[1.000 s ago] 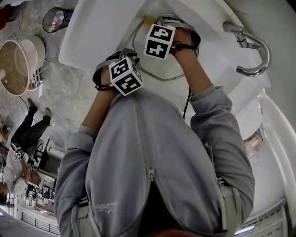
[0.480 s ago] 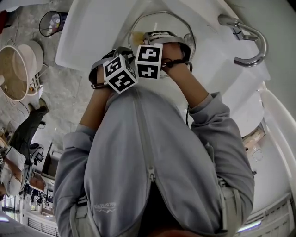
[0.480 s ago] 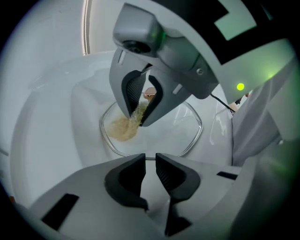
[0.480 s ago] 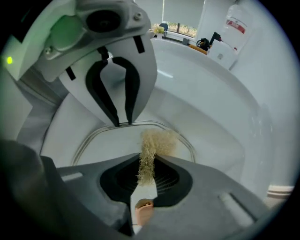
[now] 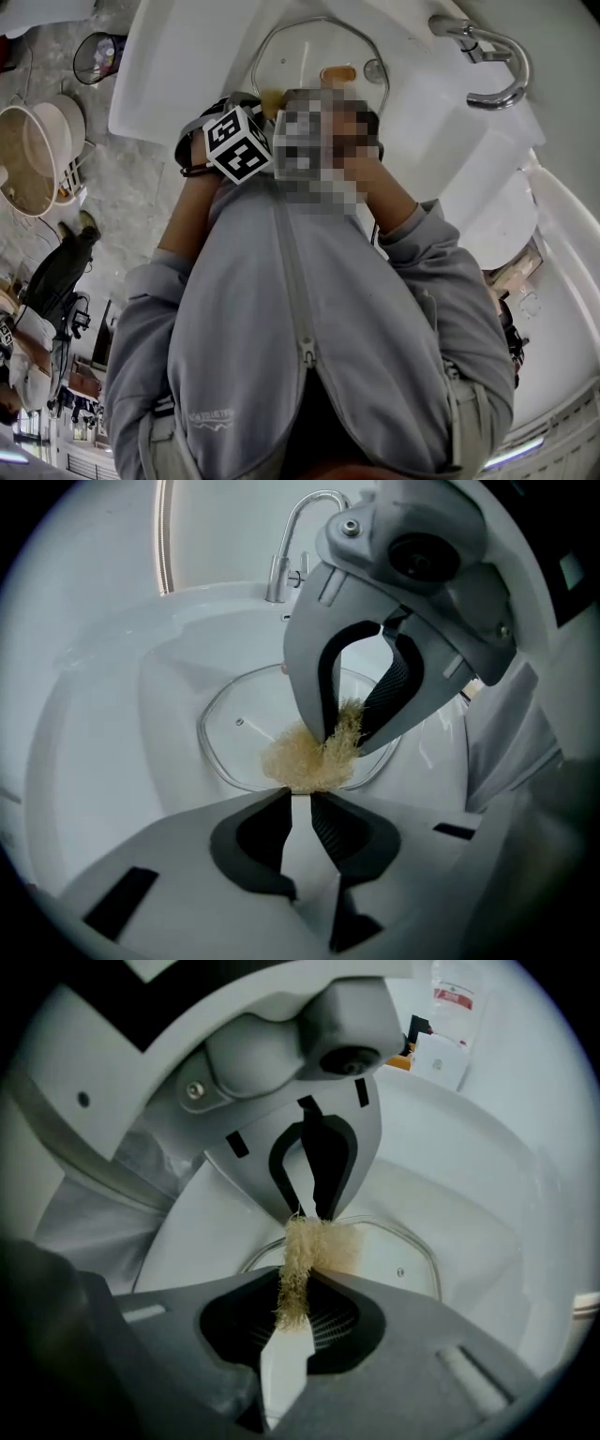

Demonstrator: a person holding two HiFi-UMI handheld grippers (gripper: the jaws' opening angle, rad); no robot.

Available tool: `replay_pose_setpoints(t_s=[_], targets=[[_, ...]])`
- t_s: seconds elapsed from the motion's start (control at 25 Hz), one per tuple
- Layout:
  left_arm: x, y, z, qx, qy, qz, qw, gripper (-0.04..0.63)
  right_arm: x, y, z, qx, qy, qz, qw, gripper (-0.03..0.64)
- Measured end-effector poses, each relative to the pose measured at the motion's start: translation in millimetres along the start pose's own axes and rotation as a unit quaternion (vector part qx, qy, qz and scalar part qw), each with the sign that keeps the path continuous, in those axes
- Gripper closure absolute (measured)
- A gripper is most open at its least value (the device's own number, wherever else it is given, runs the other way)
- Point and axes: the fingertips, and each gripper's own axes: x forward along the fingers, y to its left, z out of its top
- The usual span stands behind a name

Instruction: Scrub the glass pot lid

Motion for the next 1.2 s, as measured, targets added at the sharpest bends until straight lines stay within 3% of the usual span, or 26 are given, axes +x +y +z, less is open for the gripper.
replay_pose_setpoints(t_s=[0.2, 0.4, 0.48, 0.56, 0.68, 0.84, 1.04, 1.2], targets=[[0, -3, -2, 0.012, 0.003, 0.002, 0.9999, 0.532, -6, 18, 1, 0.045, -0.035, 0.052, 0.997, 0.569], [-1, -4, -2, 0.005, 0.002, -0.005, 1.0000, 0.532, -16, 40, 1, 0.084, -0.084, 0.128, 0.985, 0.570], [-4, -2, 2, -0.005, -0.008, -0.007, 0.9999, 0.532, -26, 36, -5, 0.106, -0.101, 0.128, 0.981, 0.569], [-9, 1, 8, -0.014, -0.020, -0.008, 0.9997, 0.531, -45, 20, -14, 0.127, -0.115, 0.099, 0.980, 0.569], [-16, 6, 21, -0.022, -0.037, -0.009, 0.9990, 0.457, -75, -22, -31, 0.157, -0.133, 0.016, 0.979, 0.570], [-9, 8, 41, -0.006, -0.040, -0.010, 0.9991, 0.451, -81, -84, -61, 0.187, -0.116, -0.079, 0.972, 0.569], [10, 14, 53, 0.004, -0.023, -0.010, 0.9997, 0.453, -46, -137, -104, 0.182, -0.024, -0.120, 0.976, 0.569], [12, 19, 55, 0.002, -0.017, -0.011, 0.9998, 0.529, -23, -160, -118, 0.160, 0.012, -0.135, 0.978, 0.569]])
